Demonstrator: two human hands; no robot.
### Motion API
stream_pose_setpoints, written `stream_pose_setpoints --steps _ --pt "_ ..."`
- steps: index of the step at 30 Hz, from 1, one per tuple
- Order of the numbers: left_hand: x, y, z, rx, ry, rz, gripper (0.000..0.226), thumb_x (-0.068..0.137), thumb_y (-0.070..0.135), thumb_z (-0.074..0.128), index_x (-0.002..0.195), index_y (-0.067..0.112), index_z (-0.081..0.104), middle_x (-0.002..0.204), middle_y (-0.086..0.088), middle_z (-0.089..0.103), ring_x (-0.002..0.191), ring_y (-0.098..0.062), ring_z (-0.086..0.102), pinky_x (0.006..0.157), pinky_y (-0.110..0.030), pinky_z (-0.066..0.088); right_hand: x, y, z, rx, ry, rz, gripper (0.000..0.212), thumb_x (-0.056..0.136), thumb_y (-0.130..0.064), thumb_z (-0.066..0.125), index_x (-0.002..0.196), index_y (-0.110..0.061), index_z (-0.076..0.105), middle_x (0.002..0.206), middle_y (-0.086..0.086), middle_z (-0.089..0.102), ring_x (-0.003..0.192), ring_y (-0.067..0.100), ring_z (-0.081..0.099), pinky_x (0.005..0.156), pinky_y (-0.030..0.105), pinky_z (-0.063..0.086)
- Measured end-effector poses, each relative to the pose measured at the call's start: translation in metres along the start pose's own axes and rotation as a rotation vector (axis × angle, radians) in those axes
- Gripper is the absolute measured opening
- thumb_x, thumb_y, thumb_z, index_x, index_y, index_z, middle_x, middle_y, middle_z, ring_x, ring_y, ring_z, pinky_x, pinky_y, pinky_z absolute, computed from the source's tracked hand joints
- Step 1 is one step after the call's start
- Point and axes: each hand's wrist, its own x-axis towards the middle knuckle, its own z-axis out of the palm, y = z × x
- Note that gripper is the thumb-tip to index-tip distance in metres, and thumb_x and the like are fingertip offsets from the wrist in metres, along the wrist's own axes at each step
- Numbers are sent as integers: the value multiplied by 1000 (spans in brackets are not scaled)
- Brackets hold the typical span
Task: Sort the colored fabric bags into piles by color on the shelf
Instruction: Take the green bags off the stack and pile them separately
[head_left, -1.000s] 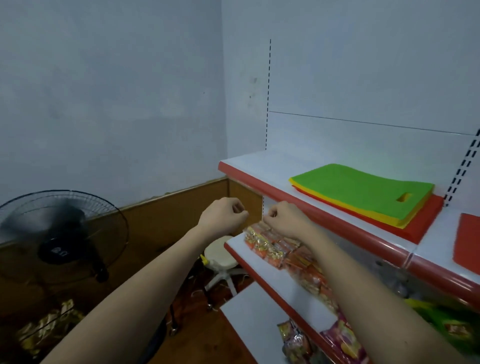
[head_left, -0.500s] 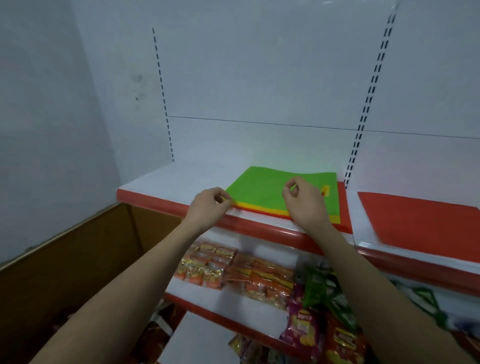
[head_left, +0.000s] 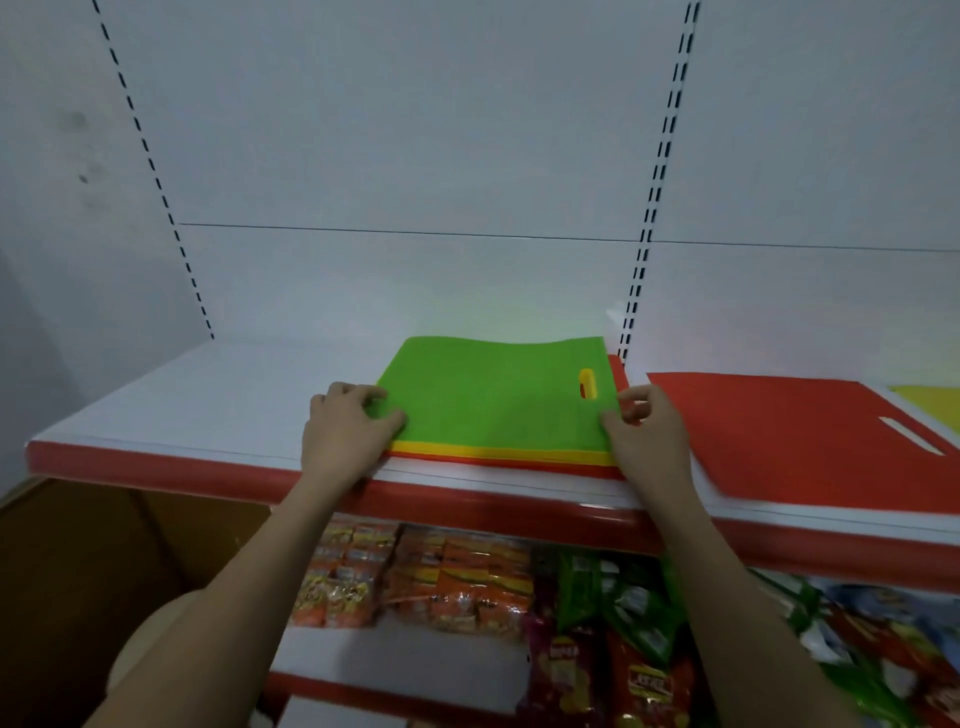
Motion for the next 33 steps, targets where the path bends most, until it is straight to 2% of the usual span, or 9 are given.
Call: stream_pose_setpoints --steps 4,10,13,16,20,23,27,30,33 --pt "1 -4 0 26 -7 -17 57 81 54 68 130 25 61 134 -5 49 128 -27 39 98 -41 40 0 6 4 -33 38 -76 17 90 -2 57 95 -17 61 85 0 58 74 18 51 60 27 32" --pt "5 -5 5 75 -50 16 70 79 70 61 133 26 56 136 -3 45 130 -27 37 101 -43 38 1 13 3 -158 89 -126 33 89 8 43 103 -14 63 98 6 56 87 24 50 70 29 32" --pt "9 -7 5 43 -47 -1 64 78 66 66 125 24 61 134 -3 47 128 -27 38 100 -41 37 0 11 4 -176 95 -153 39 86 13 41 105 -12 64 101 7 50 88 20 45 69 25 26" --pt "13 -10 6 -25 -47 -25 60 76 61 72 116 17 65 130 -2 50 124 -26 42 96 -40 39 0 10 5 -165 68 -170 41 87 14 41 102 -15 67 97 9 48 78 21 44 61 25 25" --pt "13 -12 6 -59 -37 -11 64 80 56 71 126 13 61 134 0 51 128 -26 40 99 -42 39 -2 6 4 -179 37 -178 28 92 3 52 98 -18 69 96 6 50 81 19 46 62 21 27" --pt "10 -10 4 -62 -60 -5 66 84 54 68 134 12 56 139 -2 48 131 -28 37 101 -42 36 -3 0 1 -193 26 -168 14 92 -9 63 101 -16 70 98 6 52 85 14 45 61 10 29" --pt "9 -5 -1 7 -131 7 62 87 55 64 137 19 54 141 -4 44 133 -31 33 103 -45 33 -8 -9 1 -288 70 -217 18 89 -5 65 103 -13 74 95 7 56 90 24 52 72 24 31" --pt "11 3 -15 78 -102 66 54 85 50 67 131 23 58 137 -4 43 132 -30 29 105 -45 29 -9 -30 0 -404 53 -236 22 88 -5 63 102 -16 75 102 14 62 98 33 54 82 33 38" --pt "15 7 -36 -5 -59 101 41 84 39 71 118 18 66 125 -8 54 125 -32 39 99 -40 36 -12 -61 -4 -322 37 -185 22 88 -4 63 101 -16 76 97 10 60 87 26 55 74 28 37"
